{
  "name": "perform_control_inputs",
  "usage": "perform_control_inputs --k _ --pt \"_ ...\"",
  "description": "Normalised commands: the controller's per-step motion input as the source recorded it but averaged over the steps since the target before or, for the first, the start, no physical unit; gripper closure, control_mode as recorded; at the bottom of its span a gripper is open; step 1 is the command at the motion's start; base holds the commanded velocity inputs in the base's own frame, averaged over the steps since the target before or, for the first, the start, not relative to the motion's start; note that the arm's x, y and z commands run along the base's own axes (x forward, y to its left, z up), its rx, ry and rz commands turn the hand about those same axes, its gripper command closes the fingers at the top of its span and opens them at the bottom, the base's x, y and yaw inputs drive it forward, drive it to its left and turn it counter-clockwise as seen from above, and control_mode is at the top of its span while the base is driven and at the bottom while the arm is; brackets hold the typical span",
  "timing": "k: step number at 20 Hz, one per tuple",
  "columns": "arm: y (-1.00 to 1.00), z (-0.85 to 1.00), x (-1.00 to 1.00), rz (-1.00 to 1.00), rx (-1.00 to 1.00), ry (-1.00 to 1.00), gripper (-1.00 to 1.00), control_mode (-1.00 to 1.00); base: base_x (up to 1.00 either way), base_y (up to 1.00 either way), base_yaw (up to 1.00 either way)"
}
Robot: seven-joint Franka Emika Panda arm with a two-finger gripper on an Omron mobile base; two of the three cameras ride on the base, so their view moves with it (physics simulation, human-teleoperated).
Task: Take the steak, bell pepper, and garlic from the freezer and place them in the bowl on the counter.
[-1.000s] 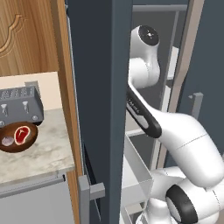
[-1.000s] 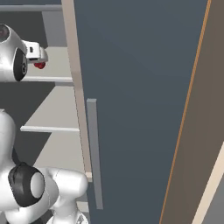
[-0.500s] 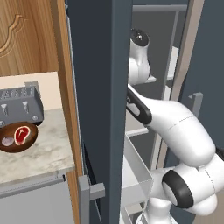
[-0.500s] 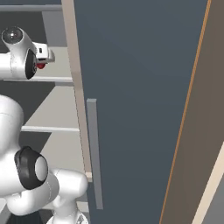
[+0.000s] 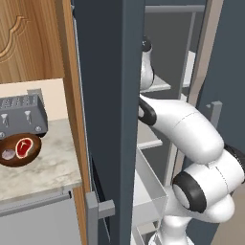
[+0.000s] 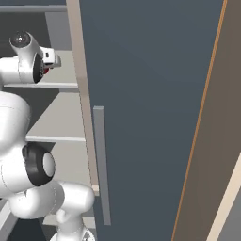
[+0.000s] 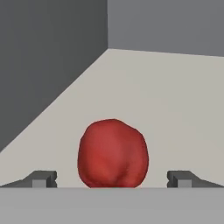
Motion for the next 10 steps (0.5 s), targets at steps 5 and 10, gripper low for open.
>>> perform_control_inputs --k 5,10 --pt "0.13 -0.06 0.28 0.00 0.00 0.05 -1.00 -1.00 0.00 0.00 0.00" --pt "0.02 -0.13 0.26 0.00 0.00 0.00 -1.00 -1.00 0.00 0.00 0.00"
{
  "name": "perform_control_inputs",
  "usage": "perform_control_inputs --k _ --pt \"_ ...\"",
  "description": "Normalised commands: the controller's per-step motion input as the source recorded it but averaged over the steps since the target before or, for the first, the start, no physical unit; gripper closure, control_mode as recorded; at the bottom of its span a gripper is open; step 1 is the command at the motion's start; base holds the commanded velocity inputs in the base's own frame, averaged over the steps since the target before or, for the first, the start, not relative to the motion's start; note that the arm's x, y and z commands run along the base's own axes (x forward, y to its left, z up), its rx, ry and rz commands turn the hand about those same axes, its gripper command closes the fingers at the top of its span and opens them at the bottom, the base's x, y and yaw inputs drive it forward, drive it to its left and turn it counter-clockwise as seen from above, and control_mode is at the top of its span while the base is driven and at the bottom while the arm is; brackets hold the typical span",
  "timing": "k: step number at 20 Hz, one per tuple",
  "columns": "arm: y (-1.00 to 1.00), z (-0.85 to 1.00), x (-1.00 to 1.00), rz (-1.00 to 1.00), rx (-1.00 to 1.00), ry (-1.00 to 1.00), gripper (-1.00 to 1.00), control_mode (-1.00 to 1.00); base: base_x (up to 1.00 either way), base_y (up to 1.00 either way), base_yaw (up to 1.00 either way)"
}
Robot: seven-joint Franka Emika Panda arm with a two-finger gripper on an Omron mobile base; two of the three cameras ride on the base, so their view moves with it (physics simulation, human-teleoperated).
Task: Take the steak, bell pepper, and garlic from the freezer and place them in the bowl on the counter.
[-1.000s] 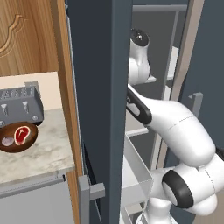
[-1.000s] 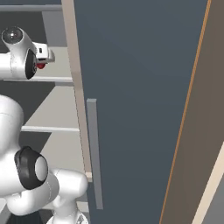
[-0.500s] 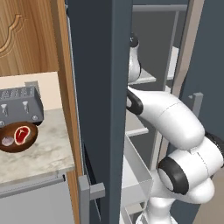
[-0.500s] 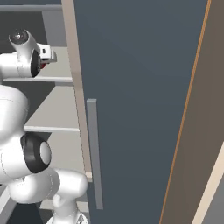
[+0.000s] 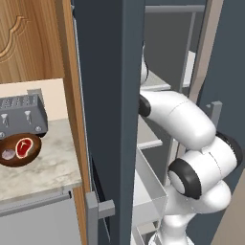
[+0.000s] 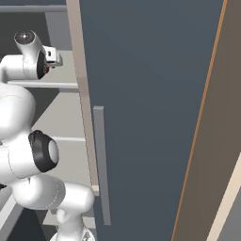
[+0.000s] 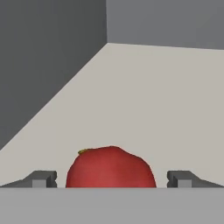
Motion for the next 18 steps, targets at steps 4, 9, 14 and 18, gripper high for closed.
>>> perform_control_inputs --k 4,9,14,18 --pt "0.03 -0.24 0.14 0.00 0.00 0.00 -1.00 -1.00 0.00 0.00 0.00" --pt "0.06 -0.33 0.14 0.00 0.00 0.00 1.00 -1.00 0.00 0.00 0.00" --pt "0.01 -0.16 0.02 0.00 0.00 0.00 1.00 -1.00 0.00 0.00 0.00" --pt "-0.15 -0.01 -0.24 -0.02 0.00 -0.01 1.00 -1.00 0.00 0.00 0.00"
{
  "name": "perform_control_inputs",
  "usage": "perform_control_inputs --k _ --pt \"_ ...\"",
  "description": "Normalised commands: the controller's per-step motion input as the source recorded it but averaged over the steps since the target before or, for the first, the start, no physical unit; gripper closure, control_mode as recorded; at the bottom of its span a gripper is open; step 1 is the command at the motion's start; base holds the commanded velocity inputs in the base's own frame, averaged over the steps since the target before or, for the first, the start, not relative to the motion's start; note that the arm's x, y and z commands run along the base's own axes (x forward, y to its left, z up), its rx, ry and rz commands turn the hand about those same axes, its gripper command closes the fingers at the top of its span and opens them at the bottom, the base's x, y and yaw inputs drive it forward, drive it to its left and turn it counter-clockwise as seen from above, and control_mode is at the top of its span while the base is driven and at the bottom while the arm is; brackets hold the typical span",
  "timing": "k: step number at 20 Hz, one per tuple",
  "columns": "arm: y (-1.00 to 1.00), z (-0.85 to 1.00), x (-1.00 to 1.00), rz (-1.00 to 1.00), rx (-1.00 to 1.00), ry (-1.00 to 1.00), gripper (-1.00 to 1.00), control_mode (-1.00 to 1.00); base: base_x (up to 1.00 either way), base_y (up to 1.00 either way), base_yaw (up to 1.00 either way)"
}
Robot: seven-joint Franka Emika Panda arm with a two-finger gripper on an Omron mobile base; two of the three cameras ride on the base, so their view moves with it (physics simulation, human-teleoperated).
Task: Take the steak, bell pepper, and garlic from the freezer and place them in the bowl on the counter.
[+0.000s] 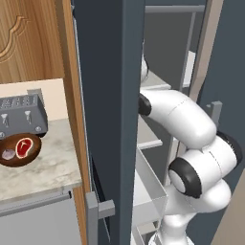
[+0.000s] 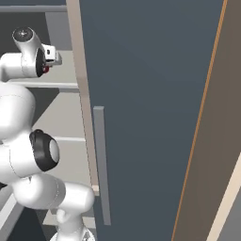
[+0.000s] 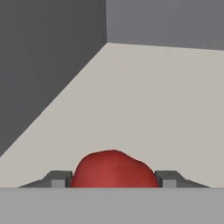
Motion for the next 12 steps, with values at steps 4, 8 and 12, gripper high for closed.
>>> perform_control_inputs --k 4,8,12 --pt "-0.37 0.00 -0.45 -0.06 0.00 -0.01 1.00 -1.00 0.00 0.00 0.00" --pt "-0.53 0.09 -0.49 -0.03 0.00 0.00 1.00 -1.00 0.00 0.00 0.00" --pt "-0.47 0.11 -0.58 -0.01 0.00 0.00 1.00 -1.00 0.00 0.00 0.00"
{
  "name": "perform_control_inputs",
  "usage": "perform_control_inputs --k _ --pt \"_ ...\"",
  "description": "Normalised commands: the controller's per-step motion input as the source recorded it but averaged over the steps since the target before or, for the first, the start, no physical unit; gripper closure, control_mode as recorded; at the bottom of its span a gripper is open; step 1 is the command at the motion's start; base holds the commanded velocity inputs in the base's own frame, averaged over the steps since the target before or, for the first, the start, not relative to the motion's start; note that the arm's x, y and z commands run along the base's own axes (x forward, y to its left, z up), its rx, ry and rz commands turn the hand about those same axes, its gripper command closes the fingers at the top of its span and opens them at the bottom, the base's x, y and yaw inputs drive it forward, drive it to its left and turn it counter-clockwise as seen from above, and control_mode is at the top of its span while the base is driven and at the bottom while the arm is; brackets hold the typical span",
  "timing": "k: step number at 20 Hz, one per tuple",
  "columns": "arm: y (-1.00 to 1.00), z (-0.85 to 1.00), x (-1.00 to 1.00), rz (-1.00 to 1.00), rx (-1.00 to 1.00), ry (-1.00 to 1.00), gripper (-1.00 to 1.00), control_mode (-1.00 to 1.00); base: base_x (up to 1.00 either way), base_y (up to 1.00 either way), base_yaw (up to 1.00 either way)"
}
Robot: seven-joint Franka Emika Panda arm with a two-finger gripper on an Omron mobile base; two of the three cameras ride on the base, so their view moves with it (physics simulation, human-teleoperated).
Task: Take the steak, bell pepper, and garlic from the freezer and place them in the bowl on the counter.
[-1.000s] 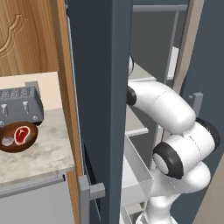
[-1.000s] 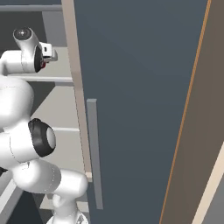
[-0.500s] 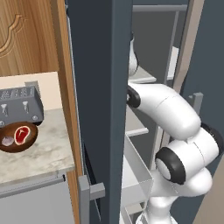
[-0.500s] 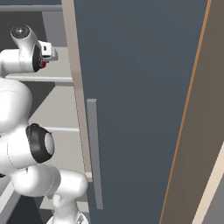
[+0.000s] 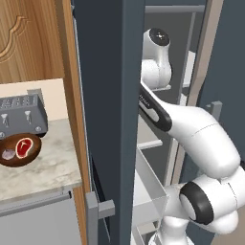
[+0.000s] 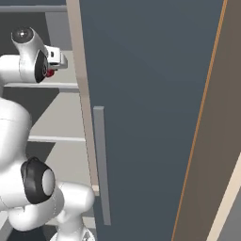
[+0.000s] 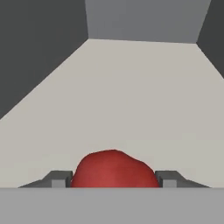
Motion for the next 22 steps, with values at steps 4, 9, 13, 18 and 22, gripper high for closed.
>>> perform_control_inputs --k 4,9,13,18,22 --pt "-0.18 0.11 -0.98 -0.01 0.00 0.00 1.00 -1.00 0.00 0.00 0.00" --pt "-0.15 0.00 -1.00 -0.04 0.00 0.00 1.00 -1.00 0.00 0.00 0.00" --pt "-0.36 0.00 -1.00 -0.03 0.00 0.00 1.00 -1.00 0.00 0.00 0.00" --pt "-0.33 0.00 -1.00 -0.03 0.00 0.01 1.00 -1.00 0.00 0.00 0.00" --pt "-0.19 0.00 -0.77 -0.02 0.00 0.02 1.00 -1.00 0.00 0.00 0.00"
